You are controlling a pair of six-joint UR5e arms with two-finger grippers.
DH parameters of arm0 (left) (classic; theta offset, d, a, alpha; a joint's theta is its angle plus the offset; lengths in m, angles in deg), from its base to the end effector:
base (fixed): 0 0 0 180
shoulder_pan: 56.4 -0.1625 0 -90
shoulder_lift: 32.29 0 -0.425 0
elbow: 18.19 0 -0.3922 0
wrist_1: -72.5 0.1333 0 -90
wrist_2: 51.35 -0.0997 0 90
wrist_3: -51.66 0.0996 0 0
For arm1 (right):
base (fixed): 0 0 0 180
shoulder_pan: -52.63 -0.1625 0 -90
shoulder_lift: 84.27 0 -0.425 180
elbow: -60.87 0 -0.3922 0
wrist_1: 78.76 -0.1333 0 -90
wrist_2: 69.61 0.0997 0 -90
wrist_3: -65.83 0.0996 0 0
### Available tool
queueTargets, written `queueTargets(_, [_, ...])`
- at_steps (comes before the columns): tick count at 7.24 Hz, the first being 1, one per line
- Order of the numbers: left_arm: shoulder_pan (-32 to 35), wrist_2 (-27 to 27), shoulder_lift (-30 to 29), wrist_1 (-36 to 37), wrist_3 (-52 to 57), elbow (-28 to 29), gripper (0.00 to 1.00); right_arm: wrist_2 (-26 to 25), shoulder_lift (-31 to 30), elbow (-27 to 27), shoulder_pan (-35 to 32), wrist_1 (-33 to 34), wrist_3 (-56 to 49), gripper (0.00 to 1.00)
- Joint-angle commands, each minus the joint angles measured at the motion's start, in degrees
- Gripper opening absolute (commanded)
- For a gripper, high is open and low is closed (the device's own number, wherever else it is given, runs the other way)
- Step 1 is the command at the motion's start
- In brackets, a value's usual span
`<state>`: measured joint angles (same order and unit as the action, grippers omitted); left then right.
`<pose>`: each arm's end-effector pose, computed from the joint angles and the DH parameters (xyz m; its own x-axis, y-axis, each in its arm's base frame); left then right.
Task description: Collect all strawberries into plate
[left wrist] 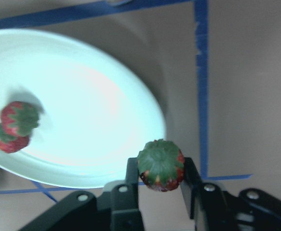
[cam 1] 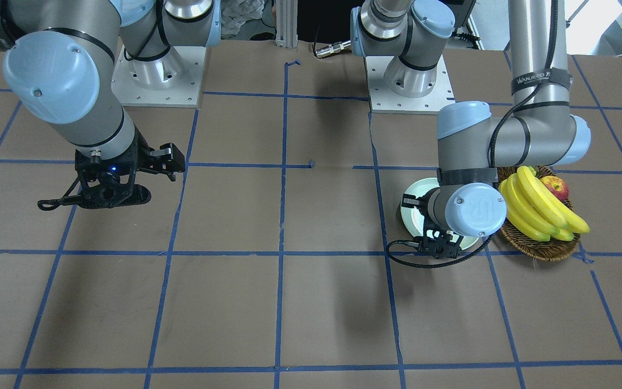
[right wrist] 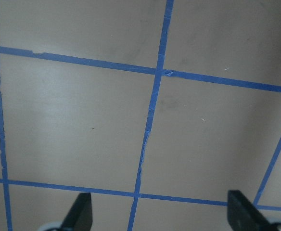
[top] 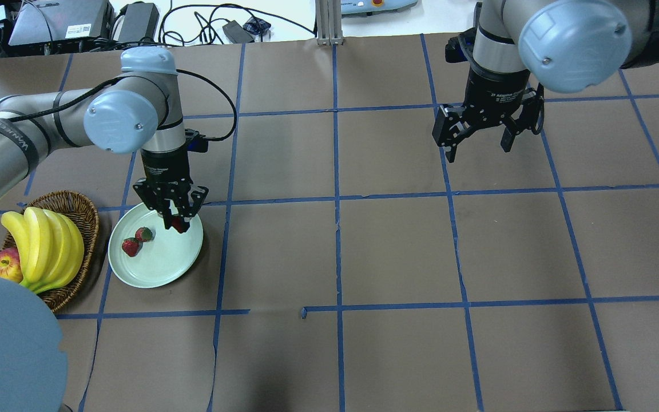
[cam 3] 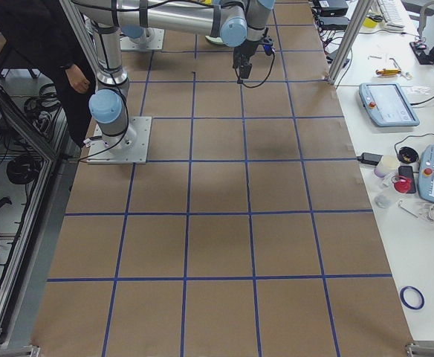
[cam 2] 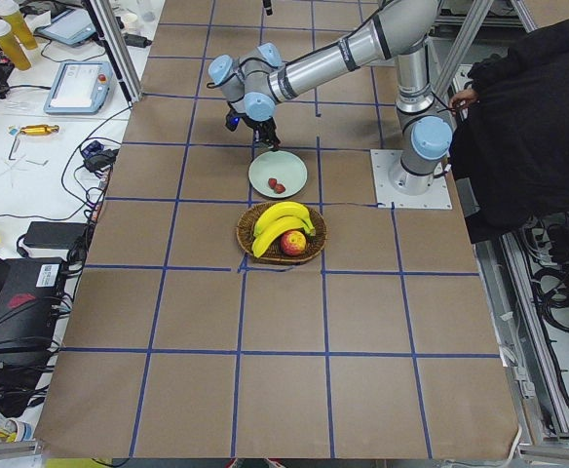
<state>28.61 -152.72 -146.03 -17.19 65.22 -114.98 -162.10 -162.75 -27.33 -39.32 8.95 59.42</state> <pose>-0.0657 -0.5537 0.2177 -0.9754 0.2150 -0.0476 0.1579 0.8336 0.5292 0.1476 -0.5436 0.3946 -0.9882 -0.1519 0.0190 -0.1445 0.9666 0.2115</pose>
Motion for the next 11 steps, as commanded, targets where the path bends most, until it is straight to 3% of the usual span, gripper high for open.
queueTargets(1, [-3.7,-2.44,-0.96,0.48,3.05,-2.95,0.42,0.03,0.0,-0.04,0.01,0.0,0.0,1.0])
queueTargets(2, [-3.71,-2.35,-0.87,1.62,2.79,-3.14,0.99,0.03,0.0,-0.04,0.01,0.0,0.0,1.0])
queueTargets(6, [-2.05,1.33,3.77,2.33,1.3,3.87,1.0,0.29,-0.09,0.75,0.01,-0.09,0.44,1.0])
queueTargets(8, [1.36,1.87,8.16,3.64,-8.93,7.04,1.0,-0.15,-0.09,1.71,0.01,0.09,0.7,1.0])
queueTargets(9, [2.34,6.4,10.18,3.91,-12.04,9.75,1.0,0.03,-0.18,1.89,-0.07,0.09,0.96,1.0])
queueTargets(11, [3.22,7.58,13.44,3.39,-16.11,11.19,1.0,0.11,-2.54,3.3,-0.25,-0.09,1.05,1.0])
